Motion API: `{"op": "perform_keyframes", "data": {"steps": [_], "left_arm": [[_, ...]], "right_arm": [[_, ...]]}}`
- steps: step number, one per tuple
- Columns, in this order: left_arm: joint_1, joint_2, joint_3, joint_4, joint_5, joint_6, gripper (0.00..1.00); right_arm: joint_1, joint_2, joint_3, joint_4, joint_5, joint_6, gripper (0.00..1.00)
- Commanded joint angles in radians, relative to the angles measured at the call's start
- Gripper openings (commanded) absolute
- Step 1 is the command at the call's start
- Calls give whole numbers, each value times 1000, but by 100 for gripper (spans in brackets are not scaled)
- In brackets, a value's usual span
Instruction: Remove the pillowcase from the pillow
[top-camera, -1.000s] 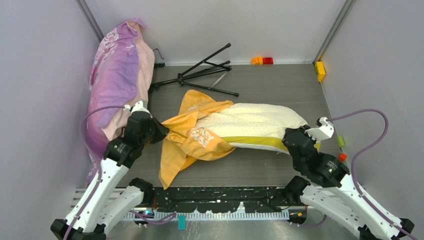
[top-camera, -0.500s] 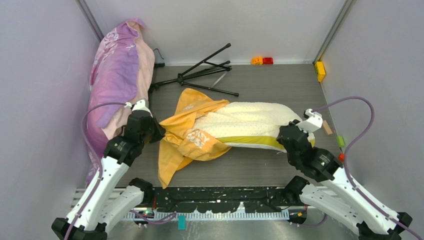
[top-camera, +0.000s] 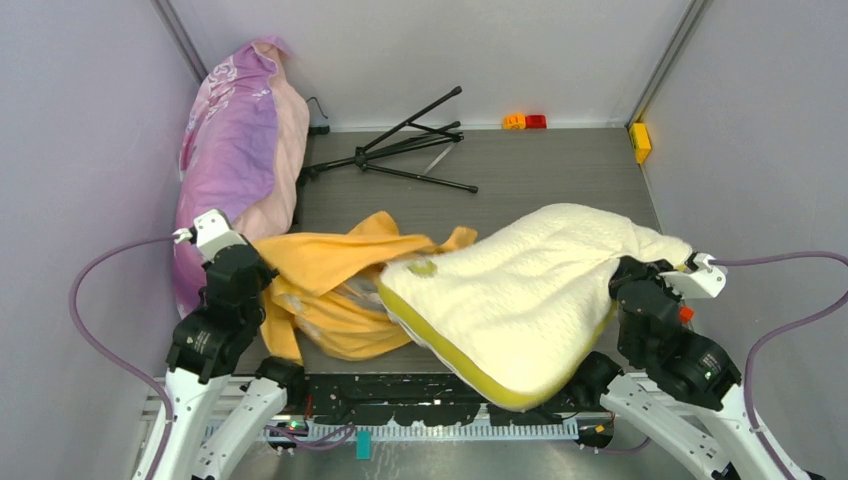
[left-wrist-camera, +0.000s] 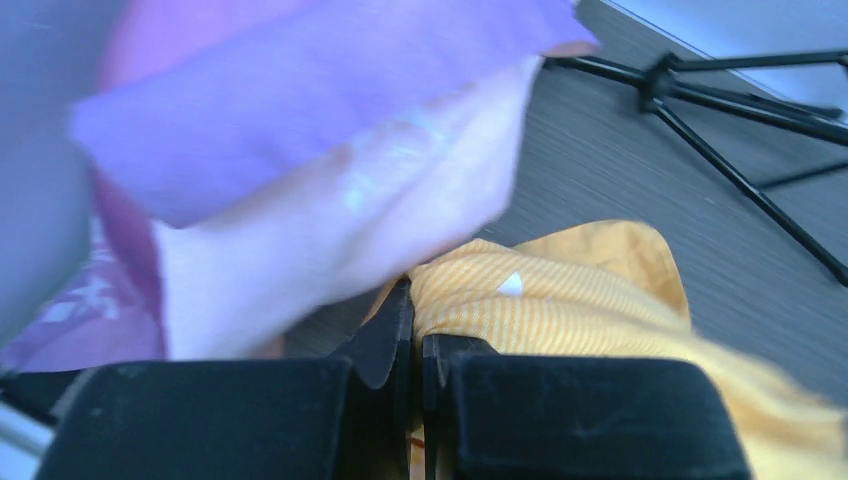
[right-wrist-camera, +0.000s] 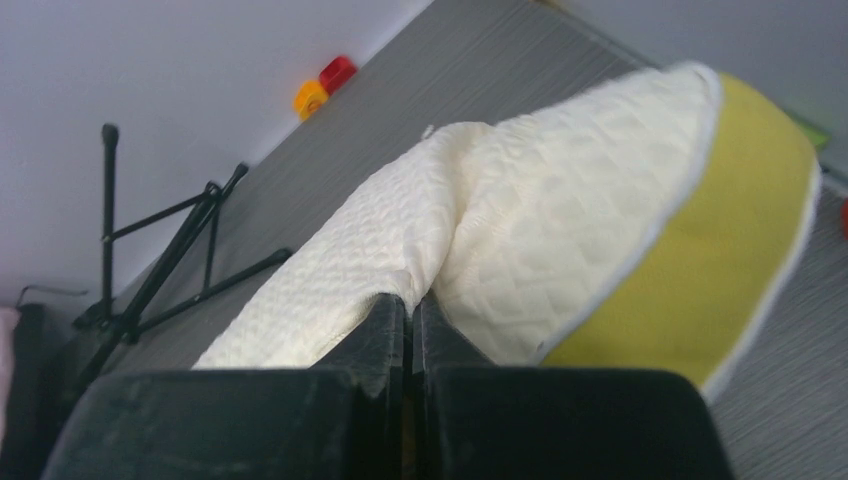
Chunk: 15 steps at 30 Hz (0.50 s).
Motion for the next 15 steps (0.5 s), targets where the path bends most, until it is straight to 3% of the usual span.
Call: {"op": "perform_keyframes", "data": {"steps": [1,8,11,15], "left_arm": [[19,36,25,-3,-160,24,0],[18,60,-30,147,260,63,0],[19,68,-35,170,326,61,0],[19,94,3,156,356,84,0]], "right_arm": [[-19,39,-43,174,56,-154,0],[-19,314,-29,286,-378,-294,0],[-20,424,17,253,-364,-288,1],[-21,493,57,217,-197,-278,1]]}}
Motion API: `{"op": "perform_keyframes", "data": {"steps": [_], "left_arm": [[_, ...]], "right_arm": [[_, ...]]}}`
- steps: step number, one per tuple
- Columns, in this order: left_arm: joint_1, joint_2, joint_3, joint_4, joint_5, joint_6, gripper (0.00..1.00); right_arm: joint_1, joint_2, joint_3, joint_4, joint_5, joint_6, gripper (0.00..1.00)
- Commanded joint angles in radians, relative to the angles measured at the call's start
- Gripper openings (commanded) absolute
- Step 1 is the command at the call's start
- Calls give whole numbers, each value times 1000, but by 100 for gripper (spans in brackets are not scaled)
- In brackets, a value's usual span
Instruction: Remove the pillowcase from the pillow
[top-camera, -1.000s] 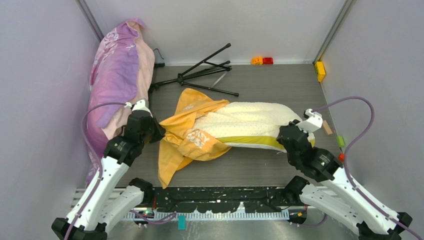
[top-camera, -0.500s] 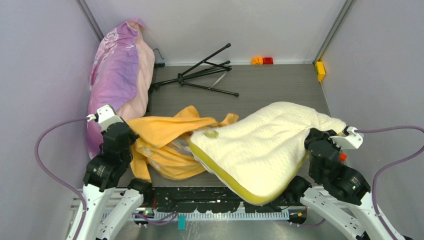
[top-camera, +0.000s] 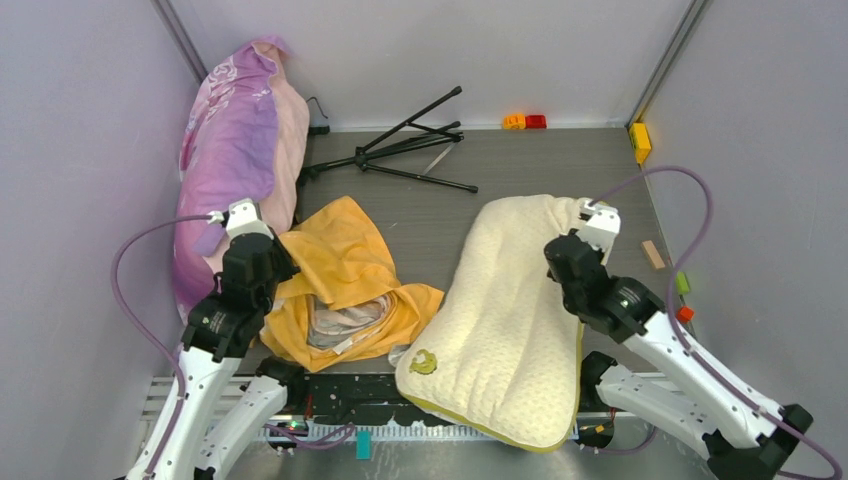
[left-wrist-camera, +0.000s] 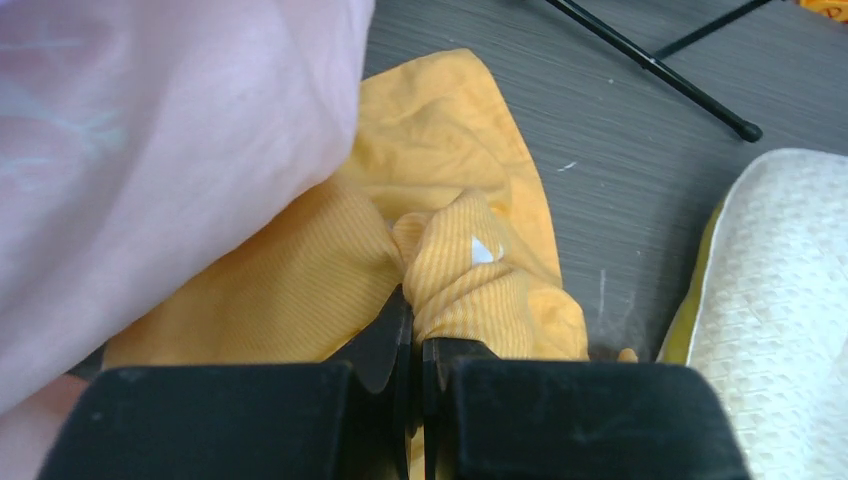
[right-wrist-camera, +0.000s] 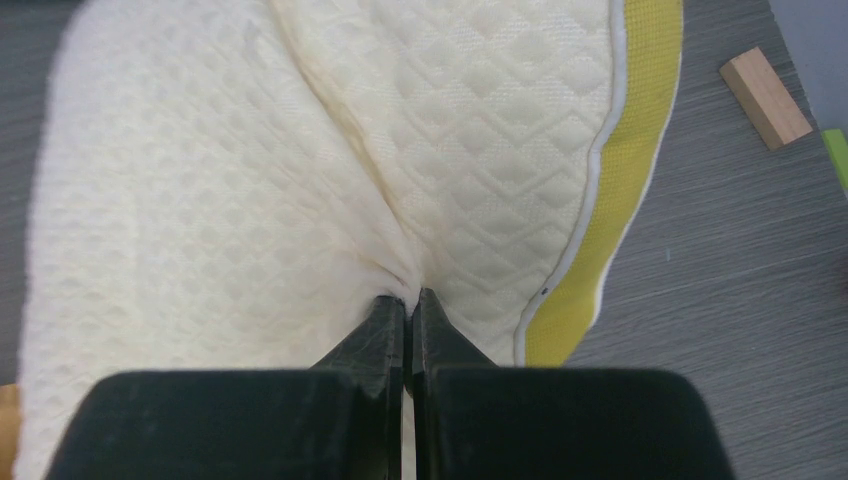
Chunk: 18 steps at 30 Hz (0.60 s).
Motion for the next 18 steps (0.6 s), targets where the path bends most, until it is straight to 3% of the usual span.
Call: {"op": "perform_keyframes", "data": {"steps": [1,4,9,13,18], "left_arm": [[3,24,53,72,109,35,0],[3,48,99,79,156,40,0],[1,140,198,136,250,14,0],[1,283,330,175,346,-27,0],[1,499,538,255,441,-72,0]], "right_arm": [[-2,27,94,39,154,-15,1],[-56,61,174,57,189,-82,0],[-188,180,374,119,-25,-143,0],[-255,324,548,119,-75,-177,0],[-425,493,788,112,-214,-231,0]]}}
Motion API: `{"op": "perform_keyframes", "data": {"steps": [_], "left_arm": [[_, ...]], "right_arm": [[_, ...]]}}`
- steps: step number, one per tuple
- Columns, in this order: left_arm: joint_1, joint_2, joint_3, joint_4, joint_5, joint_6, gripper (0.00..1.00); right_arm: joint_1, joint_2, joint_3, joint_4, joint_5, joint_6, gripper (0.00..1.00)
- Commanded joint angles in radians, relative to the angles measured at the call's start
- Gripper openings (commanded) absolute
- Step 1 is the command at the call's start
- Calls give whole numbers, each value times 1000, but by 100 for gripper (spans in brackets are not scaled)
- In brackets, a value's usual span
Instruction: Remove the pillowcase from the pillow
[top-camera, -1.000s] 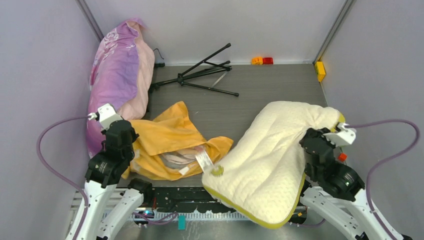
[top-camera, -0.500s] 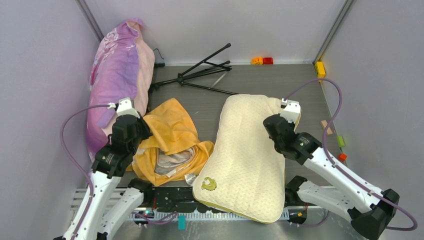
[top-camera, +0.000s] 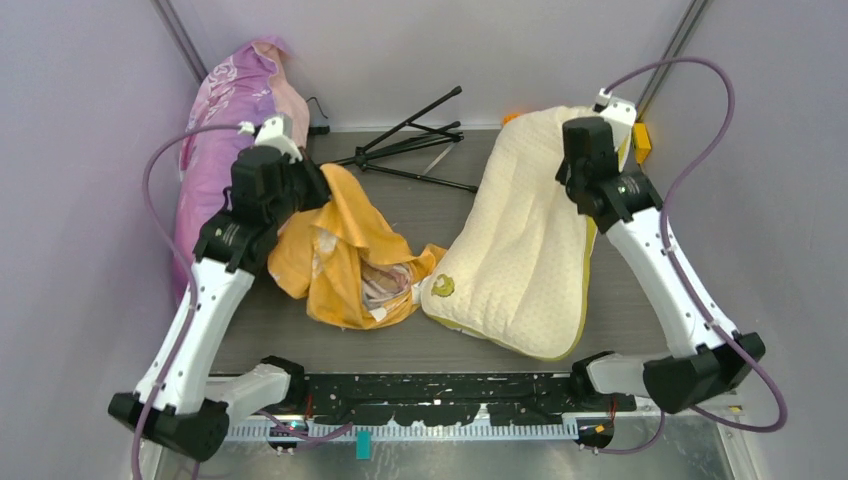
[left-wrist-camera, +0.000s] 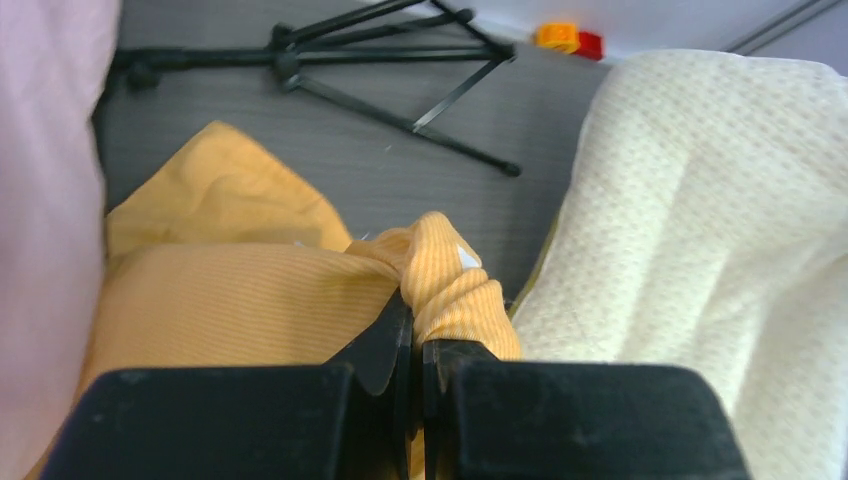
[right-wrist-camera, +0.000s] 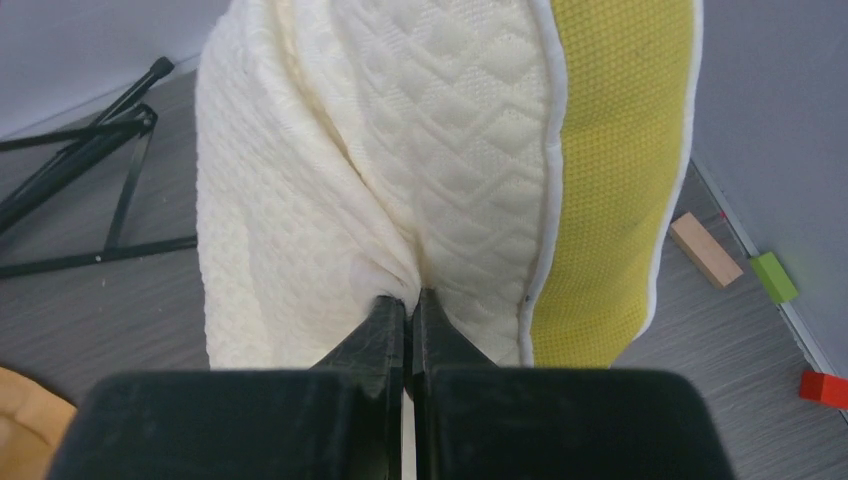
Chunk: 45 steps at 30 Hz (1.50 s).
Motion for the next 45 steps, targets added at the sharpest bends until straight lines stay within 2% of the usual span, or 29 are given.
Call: {"op": "perform_keyframes", "data": {"steps": [1,2,3,4,5,6,8,9,10,12,13,15,18,22,25,29,33,37,39,45], "left_arm": [[2,181,218,152,127,-49,0],[2,237,315,143,125,-51,0],[2,293,402,127,122,-53,0],[2,349,480,119,121,-54,0],[2,399,553,114,118,-62,0],[2,452,620,113,118,-70,0],[2,553,747,104,137,-78,0],[2,615,801,86,153,-74,4],[2,655,847,62,164,-70,30],[2,714,922,-16,161,-58,91],[2,724,937,-50,145,-54,99],[2,705,875,-61,122,-26,100],[2,610,697,-4,104,46,100],[1,409,405,116,114,181,100],[0,275,160,234,79,210,100],[-36,167,-122,359,17,212,99],[-100,148,-301,446,-38,230,98],[-104,127,-492,596,-91,325,100],[-96,118,-565,648,-170,355,100],[17,112,-744,865,-211,456,100]], "right_arm": [[-131,128,268,84,-129,-70,0],[-151,175,344,47,-159,-78,0],[-167,229,437,-3,-175,-80,6],[-177,278,523,-55,-182,-84,32],[-183,317,607,-96,-181,-87,65],[-184,352,671,-130,-183,-87,83],[-185,363,727,-157,-207,-94,85],[-185,351,722,-153,-221,-96,86],[-185,333,700,-140,-234,-101,86],[-186,274,595,-75,-244,-113,86],[-186,238,530,-40,-240,-121,87],[-186,156,390,47,-219,-133,88],[-186,16,149,200,-212,-158,88],[-186,-207,-250,509,-305,-233,79],[-185,-305,-460,625,-330,-231,78],[-185,-318,-576,648,-312,-198,79],[-186,-334,-668,659,-308,-164,82],[-186,-403,-767,677,-248,-205,83],[-186,-421,-814,699,-229,-226,83],[-191,-355,-950,965,-219,-210,82]]}}
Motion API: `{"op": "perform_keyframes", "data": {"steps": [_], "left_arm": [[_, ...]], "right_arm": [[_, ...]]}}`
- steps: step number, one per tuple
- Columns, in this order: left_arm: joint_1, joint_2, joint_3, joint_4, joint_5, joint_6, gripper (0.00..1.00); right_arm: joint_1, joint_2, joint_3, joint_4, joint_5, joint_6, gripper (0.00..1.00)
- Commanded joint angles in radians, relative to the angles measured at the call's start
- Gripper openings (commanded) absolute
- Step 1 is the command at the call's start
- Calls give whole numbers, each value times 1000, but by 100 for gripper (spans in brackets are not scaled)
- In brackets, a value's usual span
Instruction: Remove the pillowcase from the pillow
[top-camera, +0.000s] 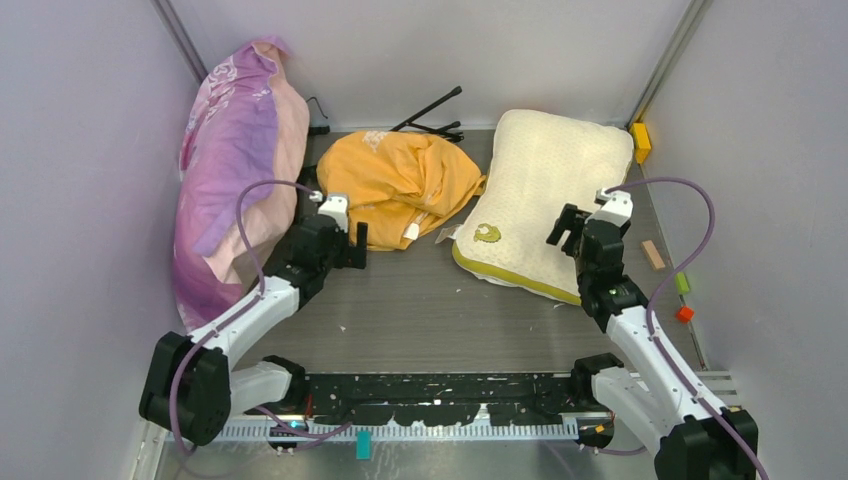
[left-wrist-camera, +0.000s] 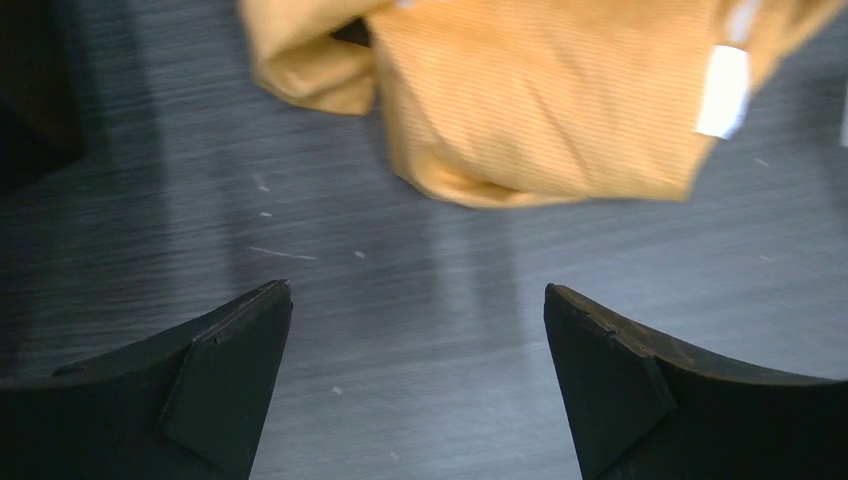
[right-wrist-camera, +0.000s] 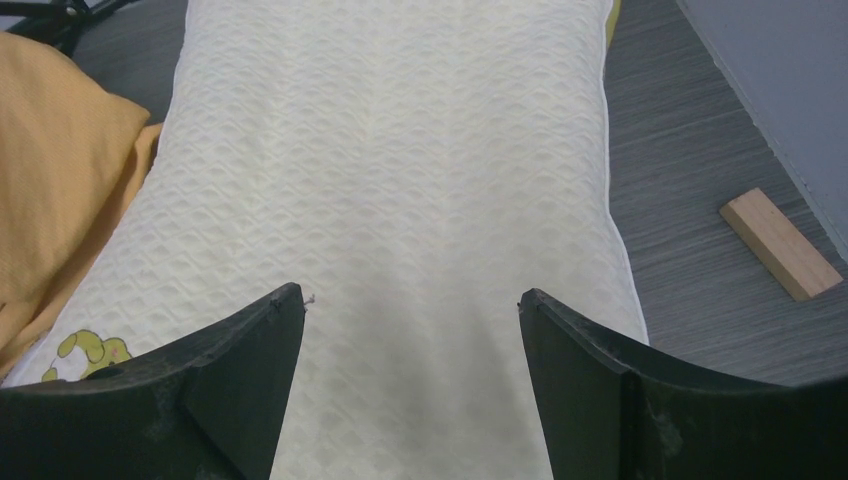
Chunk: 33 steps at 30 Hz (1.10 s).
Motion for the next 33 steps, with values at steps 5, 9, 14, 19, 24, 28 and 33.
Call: {"op": "perform_keyframes", "data": {"steps": [5,9,14,19,24,28,33], "left_arm": [[163,34,-160,427,-63,105,100],[208,125,-229,662,-57,139,100],[253,212,-254,853,-6,159,99],[331,385,-216,946,107,131,95],[331,400,-227,972,125,138,94],[330,397,-224,958,122,137,94],[330,395,-226,961,124,132,100]], "right_arm": [[-21,137,-128,347,115,-79,82],[-63,273,-201,604,66,-119,80],[-71,511,-179,793,104,-142,81],[-102,628,-248,1062,86,-128,81],[-122,715,-210,1051,78,-106,81],[-128,729,-174,1005,83,-101,81],[-139,739,-171,1017,78,-95,69]]}}
